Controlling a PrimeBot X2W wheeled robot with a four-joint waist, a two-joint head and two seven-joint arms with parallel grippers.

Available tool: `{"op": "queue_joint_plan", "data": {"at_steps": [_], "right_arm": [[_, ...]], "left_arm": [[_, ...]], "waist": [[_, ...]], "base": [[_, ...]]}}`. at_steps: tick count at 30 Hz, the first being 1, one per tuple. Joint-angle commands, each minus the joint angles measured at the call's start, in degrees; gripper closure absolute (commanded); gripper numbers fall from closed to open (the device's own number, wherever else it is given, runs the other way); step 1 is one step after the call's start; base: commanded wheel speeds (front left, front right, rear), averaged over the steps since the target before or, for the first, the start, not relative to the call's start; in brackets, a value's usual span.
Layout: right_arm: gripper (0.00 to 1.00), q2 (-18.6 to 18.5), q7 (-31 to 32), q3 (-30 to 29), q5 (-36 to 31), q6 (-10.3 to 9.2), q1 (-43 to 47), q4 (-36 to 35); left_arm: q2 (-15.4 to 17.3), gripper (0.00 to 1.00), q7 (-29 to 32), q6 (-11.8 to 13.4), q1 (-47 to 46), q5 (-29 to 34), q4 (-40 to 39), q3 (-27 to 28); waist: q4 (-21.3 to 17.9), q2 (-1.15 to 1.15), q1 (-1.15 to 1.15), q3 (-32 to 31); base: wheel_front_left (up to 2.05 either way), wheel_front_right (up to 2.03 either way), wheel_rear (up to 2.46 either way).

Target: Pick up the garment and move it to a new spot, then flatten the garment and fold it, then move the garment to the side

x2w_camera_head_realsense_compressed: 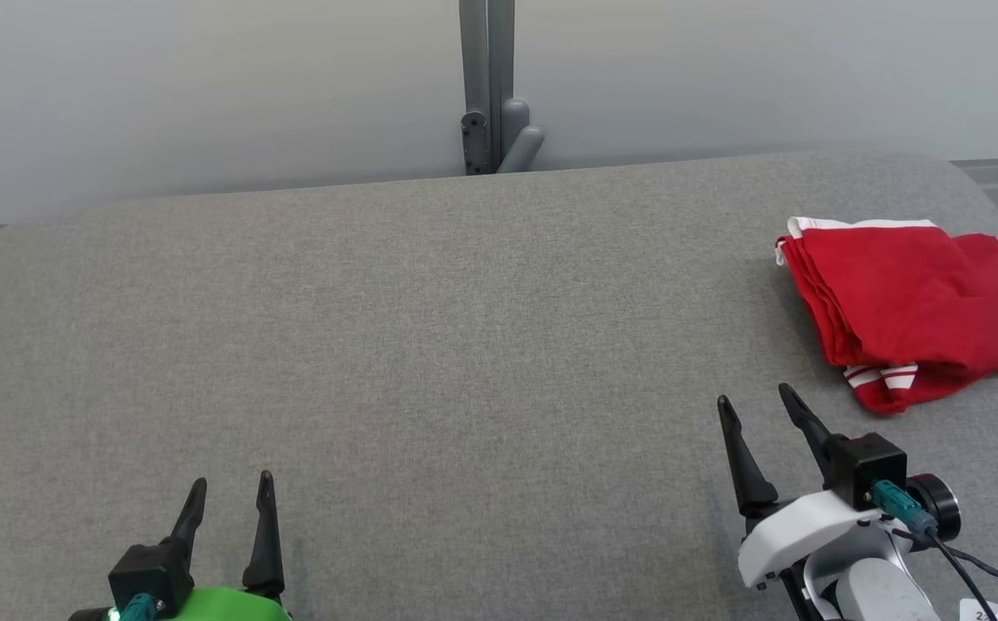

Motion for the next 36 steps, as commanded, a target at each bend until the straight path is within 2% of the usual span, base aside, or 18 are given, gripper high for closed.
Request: {"op": "queue_joint_plan", "data": {"at_steps": [1,5,6,20,21,24,29,36], "right_arm": [[0.00,-0.2,0.1,0.2,0.1,-0.11,0.5,-0.3],[0.00,-0.2,0.1,0.6,-0.2,-0.11,0.3,0.2],[0.00,-0.2,0.1,0.9,-0.1,-0.11,0.1,0.4],[0.00,-0.2,0.1,0.2,-1.1,-0.11,-0.3,0.3],[1.00,0.1,0.0,0.2,-1.0,0.01,-0.1,0.9],[1.00,0.3,0.3,0.0,-0.6,0.01,0.2,1.8],[1.00,0.2,2.4,-1.5,5.3,0.01,-0.8,2.2],[1.00,0.2,4.2,-2.3,13.5,0.00,-1.0,1.6]], "left_arm": [[0.1,0.00,0.0,0.1,0.6,-0.2,-0.1,0.1],[0.1,0.00,0.0,0.3,0.6,-0.3,-0.2,-0.1],[0.1,0.00,0.0,0.4,0.8,-0.4,-0.3,0.1],[0.1,0.00,0.0,0.3,0.3,-1.1,-0.5,-0.4],[-0.1,1.00,0.1,0.3,0.0,-0.9,0.2,-0.3],[-0.2,1.00,0.3,0.3,0.1,-1.3,1.2,-0.1],[-0.2,1.00,2.4,0.1,-1.5,-6.7,1.7,1.1],[-0.2,1.00,4.0,0.1,-2.3,-14.3,0.8,1.4]], "waist": [[0.0,0.00,0.00,0.1],[-0.2,0.00,0.00,0.0],[-1.5,0.00,0.00,0.1],[-1.7,0.00,0.00,0.6],[-1.7,0.00,0.00,0.6],[-1.7,0.00,0.00,0.6],[-1.6,0.11,0.00,0.5],[-1.5,0.00,0.00,0.7]], "base": [[0.00,0.00,0.00],[0.00,0.00,0.00],[0.00,0.00,0.00],[0.00,0.00,0.00],[0.00,0.00,0.00],[0.00,0.00,0.00],[0.00,0.00,0.00],[0.00,0.00,0.00]]}}
